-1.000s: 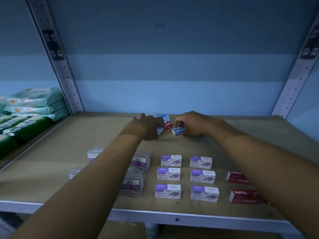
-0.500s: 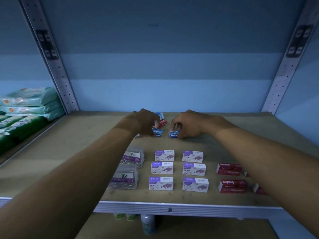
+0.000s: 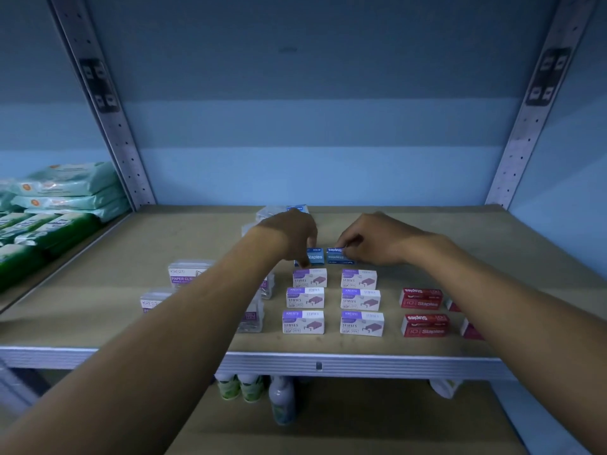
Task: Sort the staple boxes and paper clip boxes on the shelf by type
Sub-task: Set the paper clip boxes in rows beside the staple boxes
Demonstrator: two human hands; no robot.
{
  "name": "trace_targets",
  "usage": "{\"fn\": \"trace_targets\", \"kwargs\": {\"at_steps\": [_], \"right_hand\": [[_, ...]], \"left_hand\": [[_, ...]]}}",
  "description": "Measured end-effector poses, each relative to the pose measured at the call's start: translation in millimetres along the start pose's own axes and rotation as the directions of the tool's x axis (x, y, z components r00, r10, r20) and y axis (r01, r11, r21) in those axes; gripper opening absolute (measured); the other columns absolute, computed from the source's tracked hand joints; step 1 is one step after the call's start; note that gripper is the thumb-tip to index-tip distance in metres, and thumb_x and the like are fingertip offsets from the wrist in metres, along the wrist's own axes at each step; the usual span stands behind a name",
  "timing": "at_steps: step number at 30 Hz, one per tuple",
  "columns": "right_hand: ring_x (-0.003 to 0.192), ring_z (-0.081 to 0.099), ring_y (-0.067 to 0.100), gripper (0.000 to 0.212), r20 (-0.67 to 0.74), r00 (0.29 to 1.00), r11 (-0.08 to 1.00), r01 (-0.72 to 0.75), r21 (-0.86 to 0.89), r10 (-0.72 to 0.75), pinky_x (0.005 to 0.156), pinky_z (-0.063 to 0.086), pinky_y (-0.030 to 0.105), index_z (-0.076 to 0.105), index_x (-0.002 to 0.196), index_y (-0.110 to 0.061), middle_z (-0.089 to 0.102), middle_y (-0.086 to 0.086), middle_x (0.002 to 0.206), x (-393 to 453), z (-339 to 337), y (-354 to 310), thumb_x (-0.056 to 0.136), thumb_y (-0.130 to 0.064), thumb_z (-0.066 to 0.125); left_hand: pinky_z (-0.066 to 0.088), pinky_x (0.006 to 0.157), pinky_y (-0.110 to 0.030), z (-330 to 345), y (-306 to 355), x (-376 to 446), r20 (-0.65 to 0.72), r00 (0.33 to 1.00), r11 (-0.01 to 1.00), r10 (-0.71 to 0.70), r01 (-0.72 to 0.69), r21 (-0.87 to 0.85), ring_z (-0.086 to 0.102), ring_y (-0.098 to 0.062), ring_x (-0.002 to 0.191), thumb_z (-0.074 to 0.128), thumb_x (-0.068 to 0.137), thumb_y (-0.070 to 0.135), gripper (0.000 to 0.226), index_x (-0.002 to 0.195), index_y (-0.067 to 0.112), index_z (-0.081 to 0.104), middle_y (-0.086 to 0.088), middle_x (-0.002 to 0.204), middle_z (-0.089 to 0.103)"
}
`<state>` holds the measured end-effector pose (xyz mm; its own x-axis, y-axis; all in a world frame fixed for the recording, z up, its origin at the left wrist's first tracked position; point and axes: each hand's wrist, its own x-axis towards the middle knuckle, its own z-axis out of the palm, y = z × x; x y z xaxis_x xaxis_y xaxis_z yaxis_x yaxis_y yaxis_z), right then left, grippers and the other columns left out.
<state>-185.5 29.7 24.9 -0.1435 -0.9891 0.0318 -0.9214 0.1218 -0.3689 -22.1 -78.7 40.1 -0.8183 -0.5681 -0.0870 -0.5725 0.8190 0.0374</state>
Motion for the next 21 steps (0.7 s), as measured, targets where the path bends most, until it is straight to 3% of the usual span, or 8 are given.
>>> {"fn": "trace_targets", "kwargs": {"at_steps": [3,9,13,17,21], "right_hand": [[0.088,0.064,-0.003,0.023,-0.033,0.999,1.0,-0.004,0.009,0.004,0.076,0.049,0.018,0.08,0.103,-0.033,0.075,-0.017,0.103,-2,5,2,0.092,-0.025,0.061],[0.088,0.063,0.002,0.023,-0.055,0.998,0.999,-0.024,-0.025,0.022,0.074,0.048,0.019,0.079,0.106,-0.029,0.074,-0.011,0.102,1,7,3,0.089,-0.022,0.065],[0.086,0.063,0.003,0.022,-0.057,0.998,0.999,-0.029,0.02,0.03,0.066,0.046,0.018,0.078,0.106,-0.028,0.069,-0.013,0.093,2,5,3,0.085,-0.021,0.076],[0.079,0.061,-0.001,0.021,-0.047,0.998,0.994,-0.036,0.107,0.041,0.062,0.043,0.012,0.079,0.102,-0.035,0.069,-0.017,0.093,-1,-7,2,0.085,-0.025,0.072],[0.068,0.066,0.006,0.026,-0.003,0.999,0.992,-0.037,0.117,0.037,0.062,0.05,0.017,0.079,0.099,-0.037,0.072,-0.004,0.09,-2,-19,1,0.083,-0.02,0.068]], "left_hand": [[0.053,0.081,-0.029,4,2,0,-0.037,0.999,1.0,-0.003,0.003,-0.004,0.064,-0.018,0.098,0.083,0.076,0.025,0.034,0.106,0.022,0.068,0.0,0.11,0.067],[0.045,0.07,-0.025,6,2,-2,-0.073,0.997,0.998,-0.003,-0.001,-0.065,0.062,-0.018,0.093,0.083,0.075,0.023,0.026,0.09,0.023,0.062,0.005,0.092,0.057],[0.044,0.073,-0.026,6,1,-4,-0.1,0.995,0.996,-0.007,-0.002,-0.087,0.056,-0.016,0.093,0.082,0.077,0.025,0.024,0.09,0.022,0.062,0.004,0.097,0.058],[0.054,0.087,-0.036,6,2,-7,-0.108,0.994,0.991,-0.032,0.018,-0.134,0.061,-0.02,0.1,0.082,0.077,0.023,0.026,0.098,0.019,0.067,-0.001,0.108,0.064],[0.052,0.093,-0.038,4,6,-10,-0.096,0.995,0.982,-0.031,0.013,-0.187,0.062,-0.021,0.102,0.081,0.079,0.02,0.03,0.106,0.019,0.066,-0.003,0.111,0.064]]}}
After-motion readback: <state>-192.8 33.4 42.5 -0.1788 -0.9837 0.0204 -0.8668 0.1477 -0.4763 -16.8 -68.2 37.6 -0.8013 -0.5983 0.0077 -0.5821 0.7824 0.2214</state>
